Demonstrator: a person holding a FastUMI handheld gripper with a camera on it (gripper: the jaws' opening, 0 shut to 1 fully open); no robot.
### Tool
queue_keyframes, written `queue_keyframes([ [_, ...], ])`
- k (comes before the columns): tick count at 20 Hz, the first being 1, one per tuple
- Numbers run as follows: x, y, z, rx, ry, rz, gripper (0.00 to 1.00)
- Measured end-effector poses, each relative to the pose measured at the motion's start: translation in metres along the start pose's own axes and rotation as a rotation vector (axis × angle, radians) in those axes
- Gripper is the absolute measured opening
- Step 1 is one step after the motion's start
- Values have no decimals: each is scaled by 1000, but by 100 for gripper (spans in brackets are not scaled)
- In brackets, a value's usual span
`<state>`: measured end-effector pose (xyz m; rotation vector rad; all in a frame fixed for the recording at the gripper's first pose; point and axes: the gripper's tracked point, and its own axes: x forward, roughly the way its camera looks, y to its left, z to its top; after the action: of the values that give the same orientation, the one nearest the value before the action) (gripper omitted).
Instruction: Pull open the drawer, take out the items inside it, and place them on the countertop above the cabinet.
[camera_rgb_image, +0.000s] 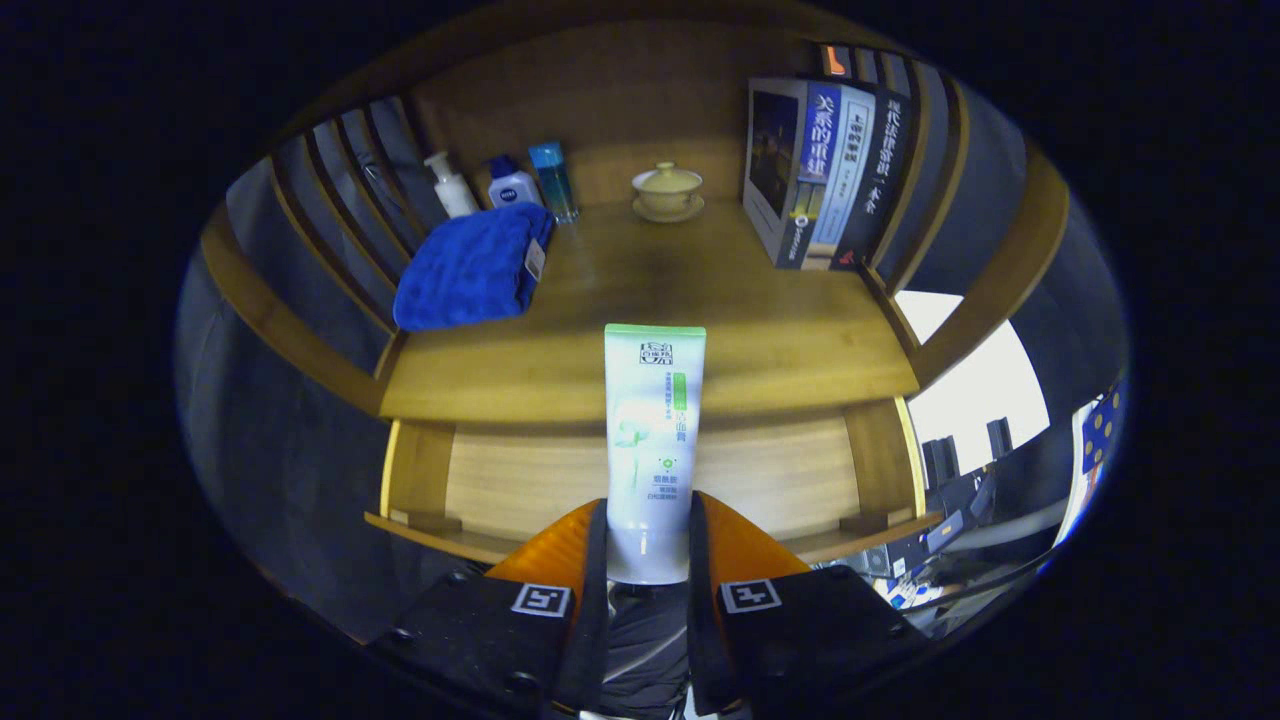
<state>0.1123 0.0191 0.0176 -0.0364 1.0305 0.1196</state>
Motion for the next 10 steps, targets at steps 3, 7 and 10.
queue_keyframes([
  [3,13,5,28,3,-22,-15,41],
  [7,44,12,65,22,-42,-29,41],
  [10,69,15,86,12,-43,-60,41],
])
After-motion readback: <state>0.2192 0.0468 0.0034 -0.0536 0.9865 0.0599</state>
